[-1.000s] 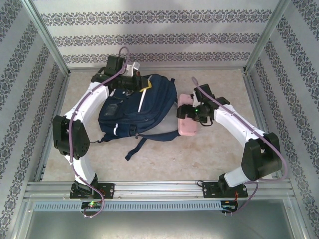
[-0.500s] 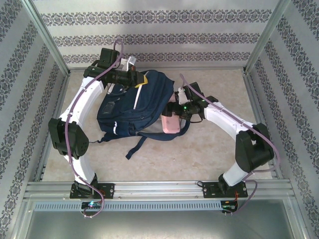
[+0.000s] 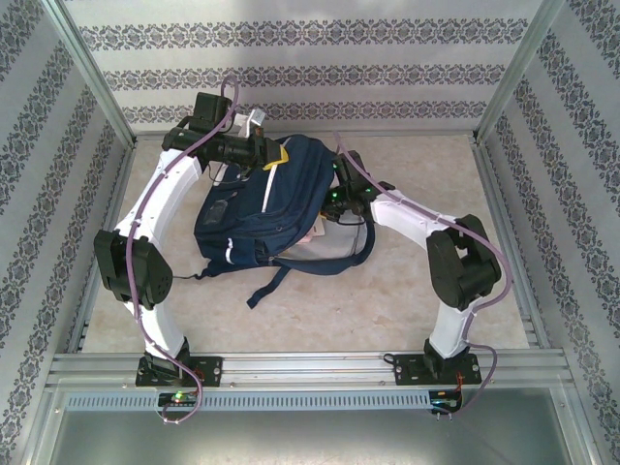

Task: Pack the student bag
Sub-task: Place the pencil case in the student bag.

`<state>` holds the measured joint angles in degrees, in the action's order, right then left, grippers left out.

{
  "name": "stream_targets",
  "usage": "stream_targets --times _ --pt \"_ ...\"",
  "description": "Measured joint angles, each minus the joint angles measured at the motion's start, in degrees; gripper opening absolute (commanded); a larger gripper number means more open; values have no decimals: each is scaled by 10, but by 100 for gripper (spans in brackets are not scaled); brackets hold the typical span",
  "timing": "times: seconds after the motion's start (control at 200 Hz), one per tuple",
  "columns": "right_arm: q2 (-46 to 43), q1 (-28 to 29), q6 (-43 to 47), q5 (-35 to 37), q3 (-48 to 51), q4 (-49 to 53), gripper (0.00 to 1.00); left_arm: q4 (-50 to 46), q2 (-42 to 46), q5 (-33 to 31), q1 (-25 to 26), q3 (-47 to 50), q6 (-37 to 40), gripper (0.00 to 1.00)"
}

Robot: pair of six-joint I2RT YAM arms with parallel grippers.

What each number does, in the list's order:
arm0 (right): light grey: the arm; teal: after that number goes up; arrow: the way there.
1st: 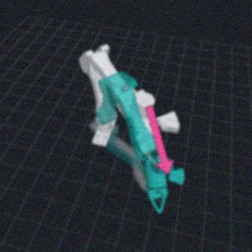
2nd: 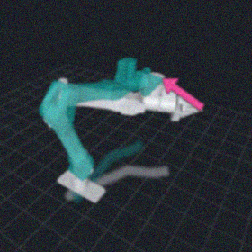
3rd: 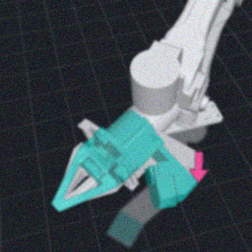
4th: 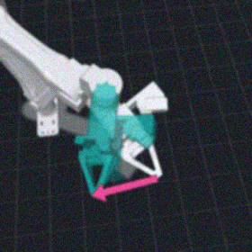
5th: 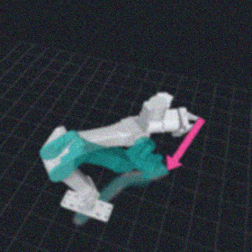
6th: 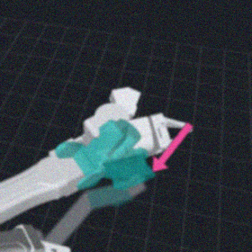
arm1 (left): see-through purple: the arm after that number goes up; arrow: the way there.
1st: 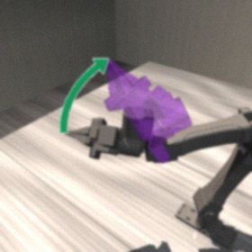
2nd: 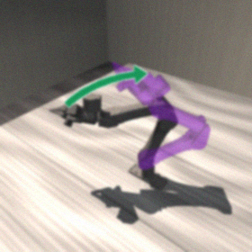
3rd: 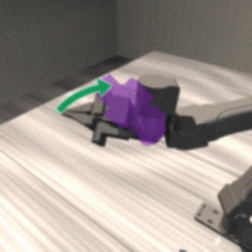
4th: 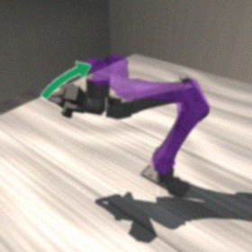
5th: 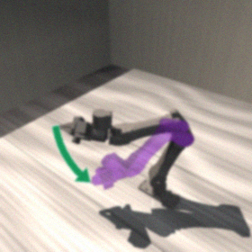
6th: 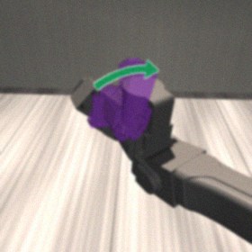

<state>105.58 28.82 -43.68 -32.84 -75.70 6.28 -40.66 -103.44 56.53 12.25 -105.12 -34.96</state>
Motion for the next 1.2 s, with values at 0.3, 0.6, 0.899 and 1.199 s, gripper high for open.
stream_targets --times 0.3,0.6,0.899,1.199 --pt "20 6 -40 -2 -12 -48 98 5 0 0 -3 0 -4 0" --pt "22 10 -51 20 -6 -73 97 8 0 0 -4 0 -13 0" --pt "-47 4 -5 56 49 -43 91 8 0 4 -8 0 -13 0" --pt "-48 -6 26 132 84 -13 79 8 0 4 -10 0 -13 0"
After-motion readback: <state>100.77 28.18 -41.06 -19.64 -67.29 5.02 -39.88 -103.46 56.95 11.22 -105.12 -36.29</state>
